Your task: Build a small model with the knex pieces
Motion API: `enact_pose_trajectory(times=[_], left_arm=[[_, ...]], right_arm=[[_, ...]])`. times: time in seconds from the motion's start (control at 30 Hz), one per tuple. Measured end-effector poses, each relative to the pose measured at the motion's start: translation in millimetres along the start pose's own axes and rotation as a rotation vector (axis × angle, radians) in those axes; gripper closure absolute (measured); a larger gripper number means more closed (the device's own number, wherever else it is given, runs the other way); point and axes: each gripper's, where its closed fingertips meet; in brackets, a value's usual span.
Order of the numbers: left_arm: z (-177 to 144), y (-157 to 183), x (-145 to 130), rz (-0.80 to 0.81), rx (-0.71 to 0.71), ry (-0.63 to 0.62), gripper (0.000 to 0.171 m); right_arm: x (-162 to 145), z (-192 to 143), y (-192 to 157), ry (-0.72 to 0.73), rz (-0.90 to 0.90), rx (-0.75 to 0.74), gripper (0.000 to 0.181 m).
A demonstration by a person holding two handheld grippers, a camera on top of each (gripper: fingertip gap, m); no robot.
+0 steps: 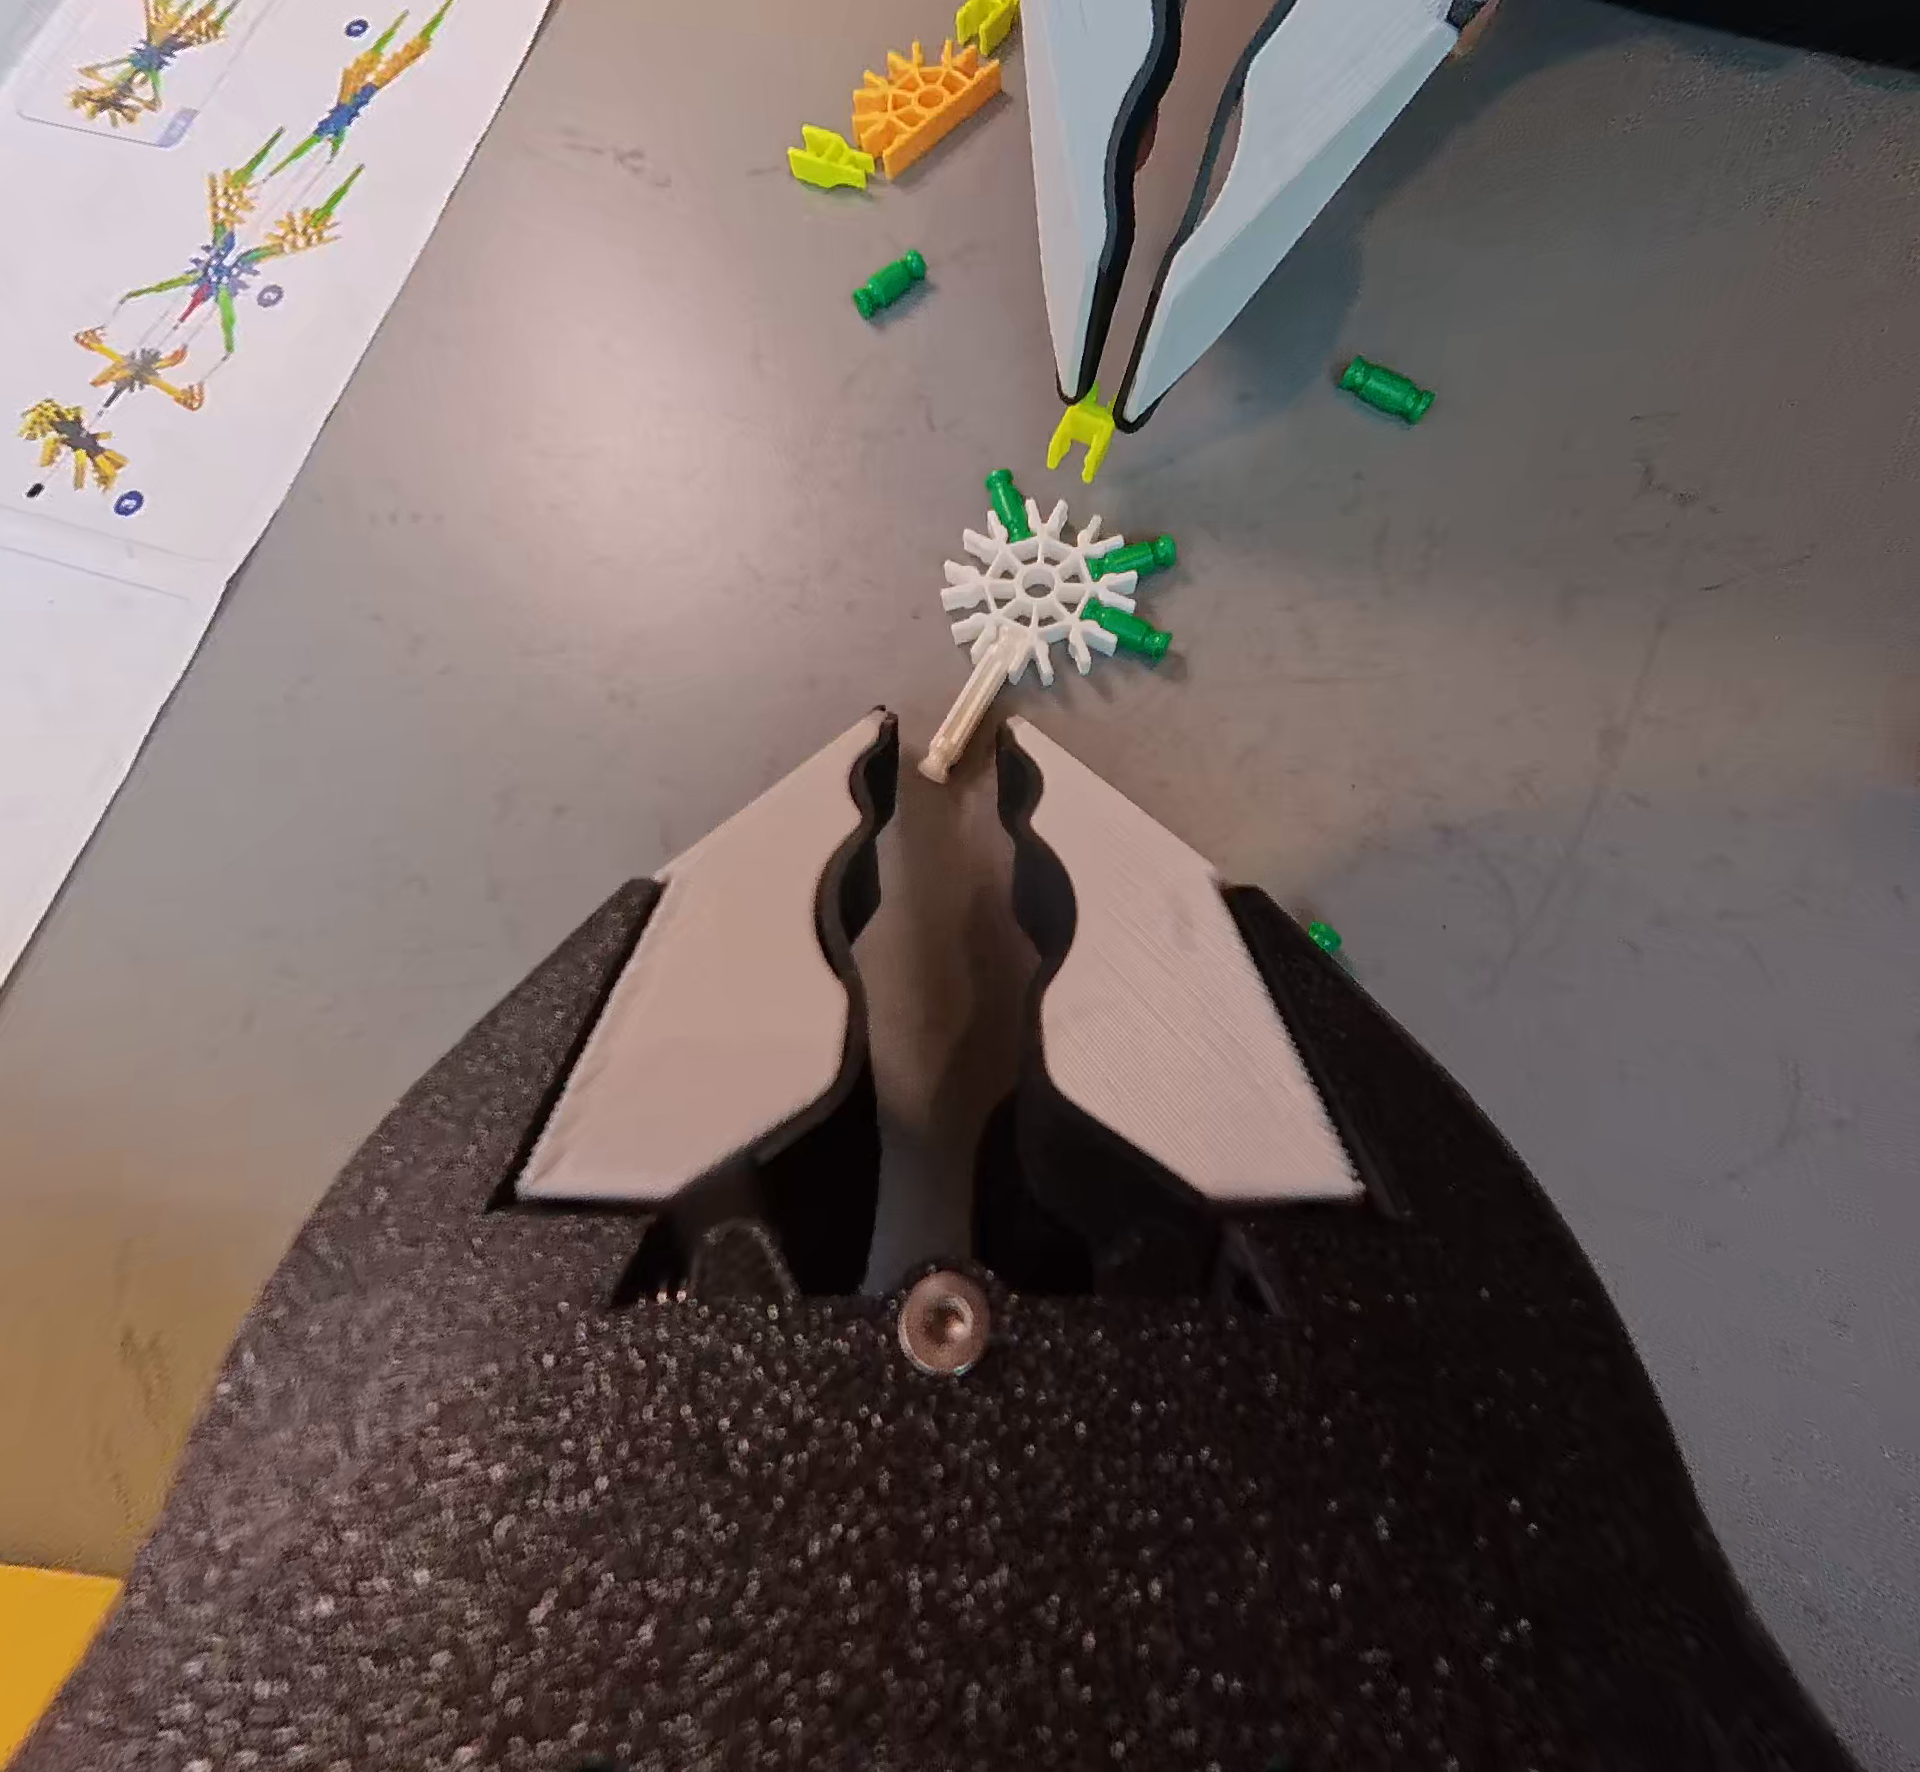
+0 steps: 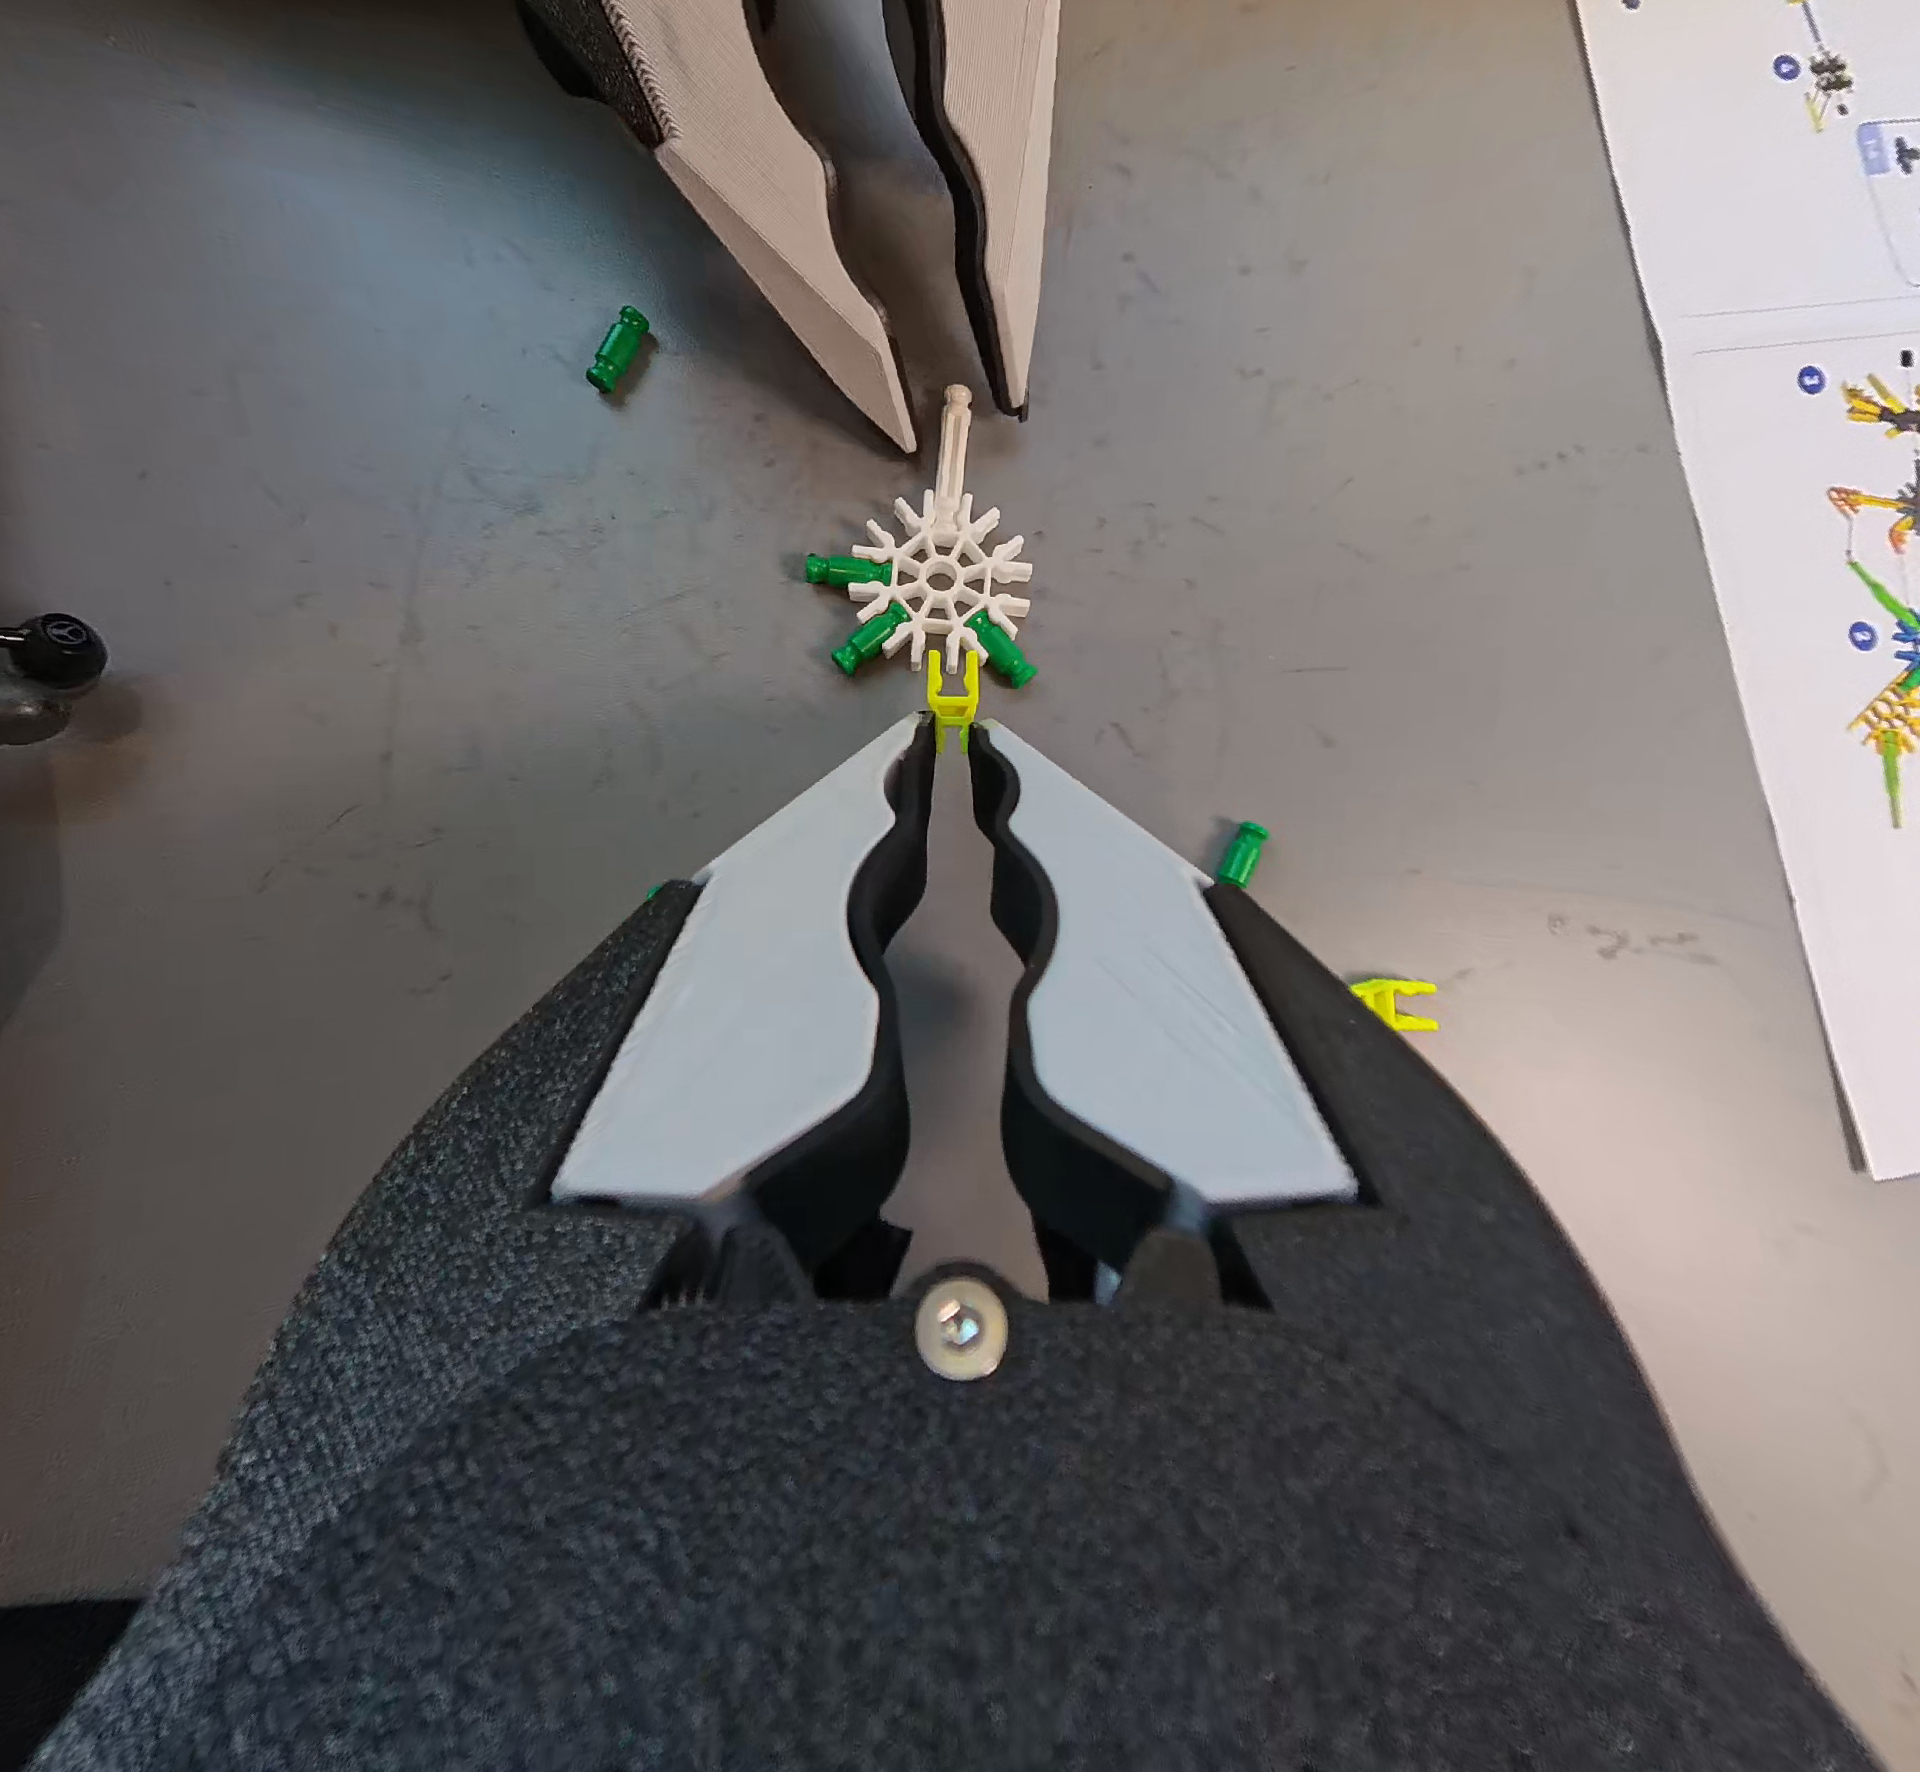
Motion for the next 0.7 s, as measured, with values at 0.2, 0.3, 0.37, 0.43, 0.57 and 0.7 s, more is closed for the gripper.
enact_pose_trajectory(times=[0.2,0.3,0.37,0.43,0.57,0.7], left_arm=[[0.0,3.8,-1.0,-0.017,-0.025,-0.005,0.163],[0.0,4.2,-1.0,-0.014,-0.024,-0.004,0.164],[0.0,4.3,-1.0,-0.017,-0.026,-0.004,0.164],[-0.1,4.5,-1.0,-0.017,-0.027,-0.004,0.164],[-0.2,4.9,-1.1,-0.019,-0.032,-0.002,0.165],[-1.1,5.1,-1.7,-0.019,-0.042,0.0,0.165]], right_arm=[[-0.8,0.7,-0.3,-0.002,0.001,0.004,0.176],[-1.3,1.1,-0.2,-0.003,0.003,0.006,0.176],[-1.7,1.3,-0.1,-0.003,0.004,0.006,0.176],[-2.1,1.3,0.1,-0.005,0.005,0.006,0.176],[-3.4,0.6,1.3,-0.008,0.01,0.002,0.176],[-7.3,-3.8,8.5,-0.01,0.047,-0.025,0.176]])
Point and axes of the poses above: each gripper's, where its closed fingertips meet, z out along the fingers, x out of its top, y = z × x across the jaws, and after that the axes turned 11 degrees about x, right-handed
